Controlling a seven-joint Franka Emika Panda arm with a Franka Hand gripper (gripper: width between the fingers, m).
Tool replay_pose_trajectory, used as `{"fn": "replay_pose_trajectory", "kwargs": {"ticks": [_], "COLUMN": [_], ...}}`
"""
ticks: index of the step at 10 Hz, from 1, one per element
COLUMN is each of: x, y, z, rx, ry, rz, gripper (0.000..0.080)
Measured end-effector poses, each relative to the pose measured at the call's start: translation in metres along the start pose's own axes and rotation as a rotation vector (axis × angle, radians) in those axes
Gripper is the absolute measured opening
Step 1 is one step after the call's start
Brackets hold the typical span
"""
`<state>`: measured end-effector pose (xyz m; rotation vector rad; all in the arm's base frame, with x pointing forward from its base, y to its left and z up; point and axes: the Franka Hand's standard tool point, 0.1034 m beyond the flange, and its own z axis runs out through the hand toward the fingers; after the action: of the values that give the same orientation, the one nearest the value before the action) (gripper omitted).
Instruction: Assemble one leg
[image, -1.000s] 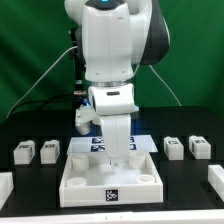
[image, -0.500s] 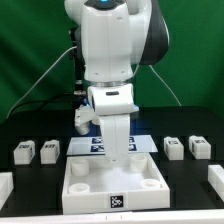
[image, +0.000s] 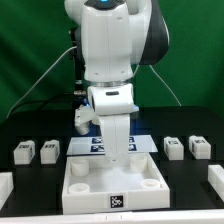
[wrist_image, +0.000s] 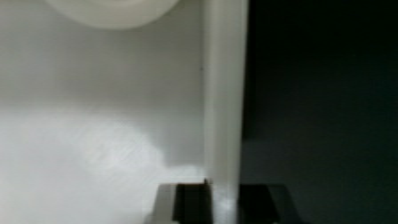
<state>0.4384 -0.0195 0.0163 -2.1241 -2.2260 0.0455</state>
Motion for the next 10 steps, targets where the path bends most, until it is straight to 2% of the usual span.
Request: {"fn": "replay_pose_trajectory", "kwargs": {"ticks": [2, 3, 5, 7, 9, 10], "x": [0.001, 0.013, 0.044, 0.067, 0.073, 0.076], "y": [0.0, 0.005, 0.022, 0.043, 0.06, 0.061], "z": [0.0, 0.0, 0.0, -0.001, -0.002, -0.002], "rx": [0.0, -0.003, -0.023, -0.045, -0.061, -0.038], "ry": [0.0, 0.004, 0.016, 0.026, 0.031, 0.027], "rz": [0.006, 0.041, 0.049, 0.068, 0.078, 0.072], "gripper": [0.0057, 0.0057, 0.0058, 0.0058, 0.0058, 0.0058]}}
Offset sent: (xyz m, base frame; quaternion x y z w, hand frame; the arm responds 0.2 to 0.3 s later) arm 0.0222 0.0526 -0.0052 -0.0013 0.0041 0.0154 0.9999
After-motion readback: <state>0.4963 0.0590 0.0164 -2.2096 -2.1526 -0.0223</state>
